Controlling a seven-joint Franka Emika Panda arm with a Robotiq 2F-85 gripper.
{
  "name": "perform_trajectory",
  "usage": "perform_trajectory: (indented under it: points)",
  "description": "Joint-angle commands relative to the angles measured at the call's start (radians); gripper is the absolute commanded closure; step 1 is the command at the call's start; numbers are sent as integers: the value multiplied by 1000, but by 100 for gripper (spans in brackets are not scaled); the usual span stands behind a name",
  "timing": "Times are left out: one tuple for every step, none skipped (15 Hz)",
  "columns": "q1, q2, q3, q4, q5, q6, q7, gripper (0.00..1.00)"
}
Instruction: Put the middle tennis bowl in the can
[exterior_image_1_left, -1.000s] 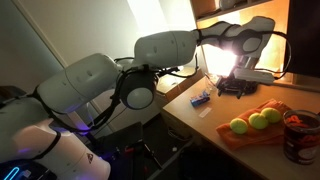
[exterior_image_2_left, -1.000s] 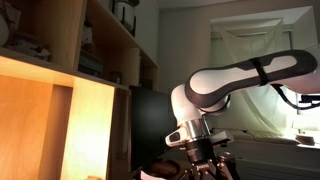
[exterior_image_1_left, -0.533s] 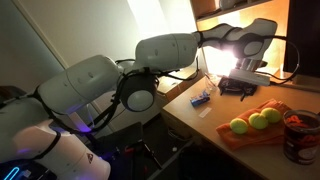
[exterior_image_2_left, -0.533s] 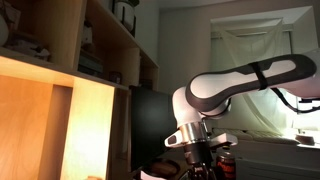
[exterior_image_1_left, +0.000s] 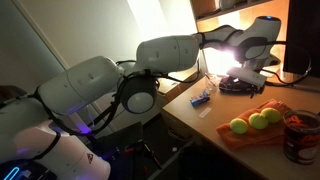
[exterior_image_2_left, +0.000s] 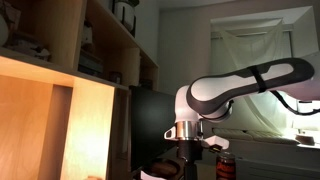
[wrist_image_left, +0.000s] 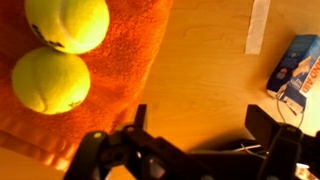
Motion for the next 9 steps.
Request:
perform_trajectory:
  points:
    - [-4,0,0,4,37,-38,-11,0]
    - [4,1,-20,3,26,-9,23,0]
    - [3,1,-19,3,32,-15,11,0]
    - [3,1,-18,3,35,-16,2,0]
    - [3,1,-18,3,35,-16,1,0]
    - [3,1,-18,3,36,-16,1,0]
    - [4,1,-20,16,34,-34,22,0]
    - [-1,1,-19,22,36,-57,27,0]
    - [-9,1,-17,21,43,-73,45,0]
